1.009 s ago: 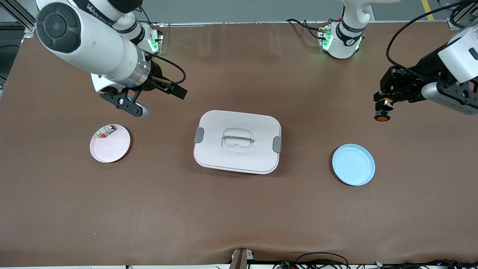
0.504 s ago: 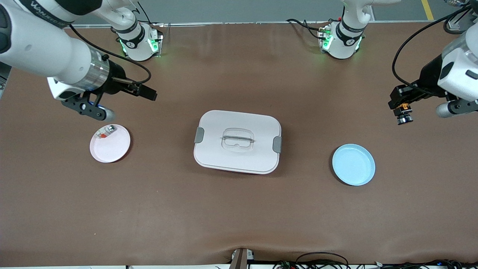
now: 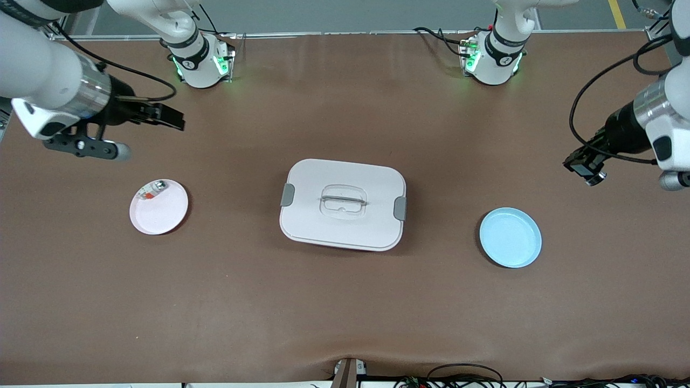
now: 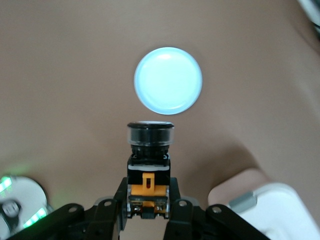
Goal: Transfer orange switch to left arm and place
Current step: 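Carry the switch with the left gripper down onto the light-blue plate, then open the left gripper to release the switch on the plate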
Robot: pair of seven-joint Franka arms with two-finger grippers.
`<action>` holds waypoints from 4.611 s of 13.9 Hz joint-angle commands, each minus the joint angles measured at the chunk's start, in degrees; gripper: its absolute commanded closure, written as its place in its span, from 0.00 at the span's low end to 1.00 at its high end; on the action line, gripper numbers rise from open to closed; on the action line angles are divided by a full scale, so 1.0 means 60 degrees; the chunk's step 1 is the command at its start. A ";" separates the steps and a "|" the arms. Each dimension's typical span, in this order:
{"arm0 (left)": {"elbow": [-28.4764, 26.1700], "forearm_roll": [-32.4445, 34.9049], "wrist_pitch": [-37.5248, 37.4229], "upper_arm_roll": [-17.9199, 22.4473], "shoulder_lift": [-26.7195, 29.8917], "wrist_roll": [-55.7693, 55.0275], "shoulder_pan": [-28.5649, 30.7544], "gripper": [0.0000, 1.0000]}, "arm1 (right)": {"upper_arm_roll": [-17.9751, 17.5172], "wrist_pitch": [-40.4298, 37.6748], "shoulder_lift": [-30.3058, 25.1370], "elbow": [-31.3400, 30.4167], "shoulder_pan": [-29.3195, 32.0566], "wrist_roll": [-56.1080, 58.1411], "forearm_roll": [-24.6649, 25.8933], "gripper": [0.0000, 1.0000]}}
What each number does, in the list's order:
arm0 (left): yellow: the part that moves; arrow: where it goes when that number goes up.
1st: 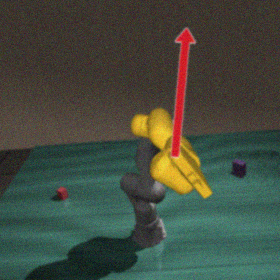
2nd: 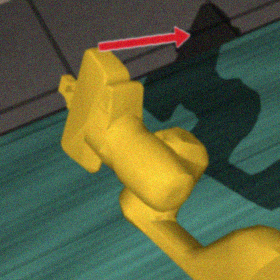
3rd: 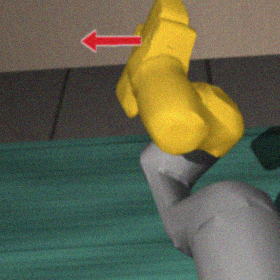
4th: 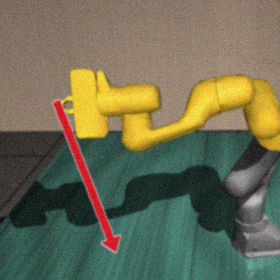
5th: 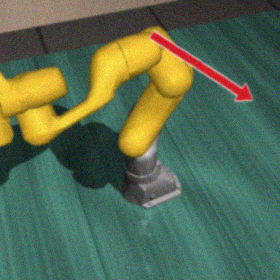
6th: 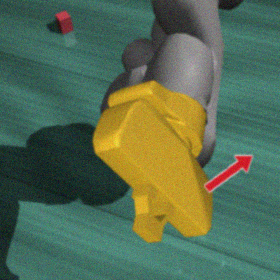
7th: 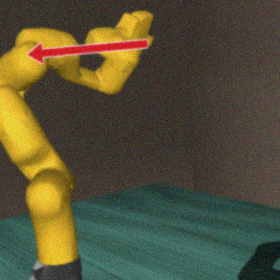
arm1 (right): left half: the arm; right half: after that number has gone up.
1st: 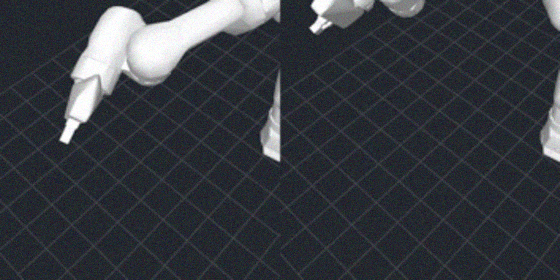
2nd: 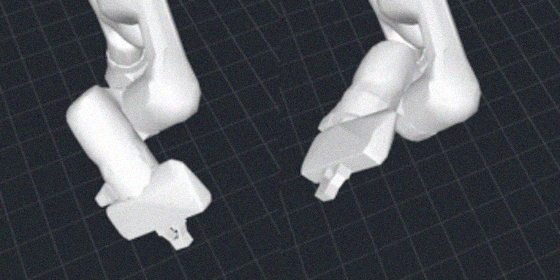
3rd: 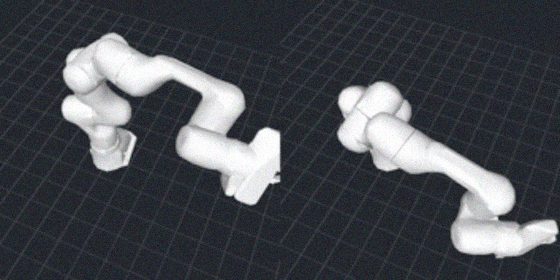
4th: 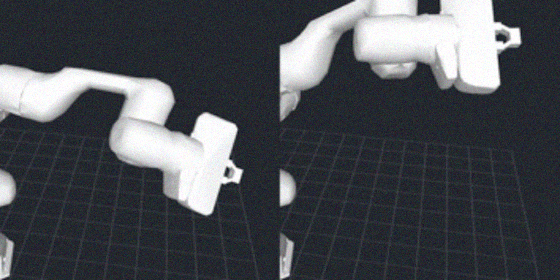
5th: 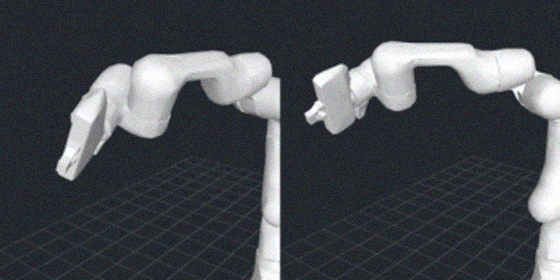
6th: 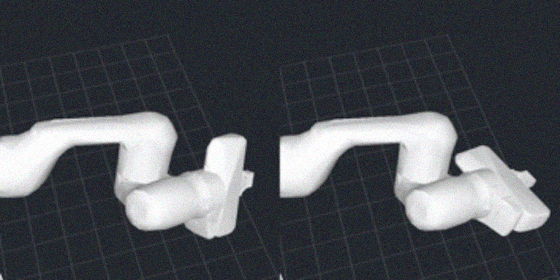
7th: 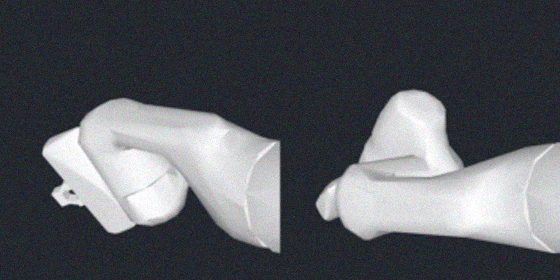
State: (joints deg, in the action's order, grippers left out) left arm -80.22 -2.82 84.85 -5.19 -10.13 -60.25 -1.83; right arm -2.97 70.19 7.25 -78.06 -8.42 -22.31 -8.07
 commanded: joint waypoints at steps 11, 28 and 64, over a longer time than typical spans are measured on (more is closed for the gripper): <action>-0.4072 0.0543 0.4896 -0.0028 -0.0333 -0.3302 0.0775 1.00 | -0.0150 0.1187 -0.2349 -0.2982 0.2003 0.2342 0.1067 0.00; -0.4866 0.1393 0.8867 -0.0086 -0.2924 -0.5280 0.0335 1.00 | -0.0267 0.4385 -0.2907 -0.4245 0.1725 0.2664 0.1009 0.00; -0.3855 0.1525 0.6981 -0.0160 -0.2970 -0.2197 0.0437 0.00 | -0.0238 0.4576 -0.2644 -0.4319 0.1256 0.2928 0.0819 0.00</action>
State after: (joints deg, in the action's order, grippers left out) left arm -103.07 5.75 128.01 -5.67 -28.90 -80.58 0.36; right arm -4.64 97.66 -8.33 -103.45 -0.54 -4.06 -1.63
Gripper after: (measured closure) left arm 0.000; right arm 0.000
